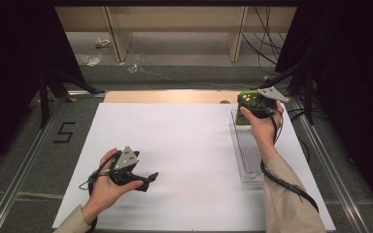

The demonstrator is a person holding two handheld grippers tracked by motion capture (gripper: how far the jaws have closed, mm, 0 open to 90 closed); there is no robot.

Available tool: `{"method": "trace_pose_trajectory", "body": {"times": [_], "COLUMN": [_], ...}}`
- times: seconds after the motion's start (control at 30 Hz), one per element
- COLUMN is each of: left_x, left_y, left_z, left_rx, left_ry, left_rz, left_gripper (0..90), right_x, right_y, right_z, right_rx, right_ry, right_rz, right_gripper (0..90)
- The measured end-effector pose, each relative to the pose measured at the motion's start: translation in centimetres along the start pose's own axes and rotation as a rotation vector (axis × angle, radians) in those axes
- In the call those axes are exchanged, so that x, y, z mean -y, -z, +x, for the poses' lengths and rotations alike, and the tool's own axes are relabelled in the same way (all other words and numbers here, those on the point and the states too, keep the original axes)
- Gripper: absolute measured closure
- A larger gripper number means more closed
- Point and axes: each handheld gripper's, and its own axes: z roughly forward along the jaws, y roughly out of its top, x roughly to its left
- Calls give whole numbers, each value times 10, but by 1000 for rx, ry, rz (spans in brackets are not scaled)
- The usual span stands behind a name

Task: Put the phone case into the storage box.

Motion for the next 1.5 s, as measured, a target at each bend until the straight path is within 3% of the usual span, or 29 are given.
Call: {"method": "trace_pose_trajectory", "body": {"times": [0.47, 1.0, 1.3, 1.5], "left_x": [0, 0, 0, 0], "left_y": [0, 0, 0, 0], "left_z": [0, 0, 1, 0], "left_rx": [0, 1, 0, 1], "left_ry": [1, 0, 0, -1], "left_rz": [-1, -1, -1, 1], "left_gripper": [15, 14, 15, 15], "right_x": [12, 13, 16, 14], "right_y": [-17, -24, -28, -26], "right_z": [-4, -1, -3, -4], "right_rx": [15, 11, -12, 16], "right_ry": [-7, 25, -11, -26], "right_rz": [28, 43, 55, 41], "right_gripper": [177, 165, 5, 4]}}
